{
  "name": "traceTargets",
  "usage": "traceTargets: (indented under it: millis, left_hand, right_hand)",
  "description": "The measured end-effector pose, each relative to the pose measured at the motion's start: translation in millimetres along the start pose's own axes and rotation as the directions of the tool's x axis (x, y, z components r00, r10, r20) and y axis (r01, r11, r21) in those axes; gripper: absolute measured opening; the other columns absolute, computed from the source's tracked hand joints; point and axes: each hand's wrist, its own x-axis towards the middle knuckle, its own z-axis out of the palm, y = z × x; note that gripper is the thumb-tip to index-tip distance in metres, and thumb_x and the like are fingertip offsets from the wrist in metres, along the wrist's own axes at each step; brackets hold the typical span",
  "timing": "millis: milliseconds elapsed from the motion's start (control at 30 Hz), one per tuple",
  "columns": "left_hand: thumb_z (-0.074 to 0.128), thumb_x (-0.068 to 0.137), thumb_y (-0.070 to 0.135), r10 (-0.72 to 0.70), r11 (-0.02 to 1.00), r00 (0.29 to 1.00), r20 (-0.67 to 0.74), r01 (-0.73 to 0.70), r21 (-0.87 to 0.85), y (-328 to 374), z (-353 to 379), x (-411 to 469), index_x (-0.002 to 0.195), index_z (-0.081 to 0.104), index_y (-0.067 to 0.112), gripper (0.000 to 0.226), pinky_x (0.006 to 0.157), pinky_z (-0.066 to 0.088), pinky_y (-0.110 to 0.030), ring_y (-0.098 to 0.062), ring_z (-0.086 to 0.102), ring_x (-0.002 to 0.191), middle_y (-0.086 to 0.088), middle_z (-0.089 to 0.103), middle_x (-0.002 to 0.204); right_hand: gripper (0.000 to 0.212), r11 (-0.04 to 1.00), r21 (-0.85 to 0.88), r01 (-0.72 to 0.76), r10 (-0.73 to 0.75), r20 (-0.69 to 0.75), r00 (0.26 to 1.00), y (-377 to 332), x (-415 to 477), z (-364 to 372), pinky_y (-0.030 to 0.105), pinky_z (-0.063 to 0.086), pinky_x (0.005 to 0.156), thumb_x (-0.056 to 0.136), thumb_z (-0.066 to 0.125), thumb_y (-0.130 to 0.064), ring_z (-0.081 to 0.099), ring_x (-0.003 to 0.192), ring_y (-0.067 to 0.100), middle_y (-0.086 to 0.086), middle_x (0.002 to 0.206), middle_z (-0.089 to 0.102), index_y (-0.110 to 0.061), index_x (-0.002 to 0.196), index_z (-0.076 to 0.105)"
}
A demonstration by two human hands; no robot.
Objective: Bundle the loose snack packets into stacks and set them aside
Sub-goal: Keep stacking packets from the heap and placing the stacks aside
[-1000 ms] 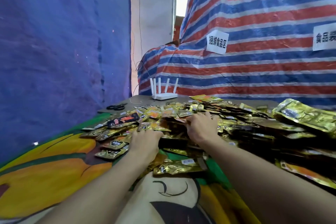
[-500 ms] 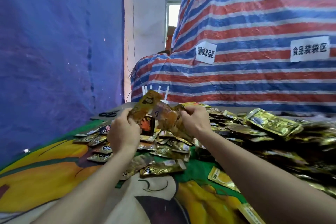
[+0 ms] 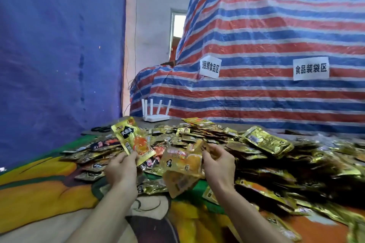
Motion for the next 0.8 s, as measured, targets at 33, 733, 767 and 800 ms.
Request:
traceTargets:
  millis: [33, 733, 767, 800]
  left_hand:
    - [0.074, 0.084, 0.012, 0.01, 1.0, 1.0, 0.012, -0.01, -0.002, 2, 0, -2, 0.095, 0.074, 0.013, 0.011, 0.075, 0.061, -0.057, -0.028, 0.065, 0.082, -0.011, 0.07, 0.098]
    - [0.058, 0.065, -0.016, -0.289, 0.957, 0.819, 0.495, 0.251, 0.144, 1, -1, -3, 0.072, 0.054, 0.002, 0.02, 0.066, 0.049, -0.042, -0.034, 0.055, 0.081, -0.018, 0.057, 0.085]
    - [0.06, 0.065, -0.013, -0.294, 0.955, 0.794, 0.533, 0.261, 0.138, 3, -1, -4, 0.073, 0.056, 0.003, 0.018, 0.068, 0.049, -0.041, -0.033, 0.056, 0.081, -0.018, 0.059, 0.085]
    - [0.064, 0.066, -0.008, -0.3, 0.953, 0.763, 0.572, 0.27, 0.139, 5, -1, -7, 0.075, 0.061, 0.004, 0.016, 0.067, 0.05, -0.039, -0.032, 0.059, 0.078, -0.017, 0.062, 0.083]
  right_hand:
    - [0.021, 1.0, -0.003, -0.002, 0.002, 0.01, 1.0, 5, -3, -2, 0.021, 0.058, 0.061, 0.095, 0.067, -0.013, 0.07, 0.075, 0.008, -0.006, 0.092, 0.073, -0.016, 0.115, 0.074]
    - [0.011, 0.997, 0.06, 0.045, -0.05, 0.097, 0.994, 7, -7, -3, 0.044, 0.061, 0.082, 0.09, 0.075, -0.024, 0.069, 0.088, 0.016, -0.002, 0.092, 0.071, -0.027, 0.097, 0.067]
    - [0.011, 0.995, 0.09, 0.05, -0.06, 0.106, 0.993, 6, -8, -3, 0.046, 0.06, 0.084, 0.09, 0.075, -0.025, 0.069, 0.089, 0.018, -0.002, 0.093, 0.072, -0.026, 0.098, 0.068]
    - [0.012, 0.992, 0.116, 0.049, -0.063, 0.123, 0.99, 6, -9, -2, 0.048, 0.059, 0.085, 0.089, 0.076, -0.024, 0.07, 0.09, 0.02, 0.0, 0.093, 0.072, -0.025, 0.1, 0.07]
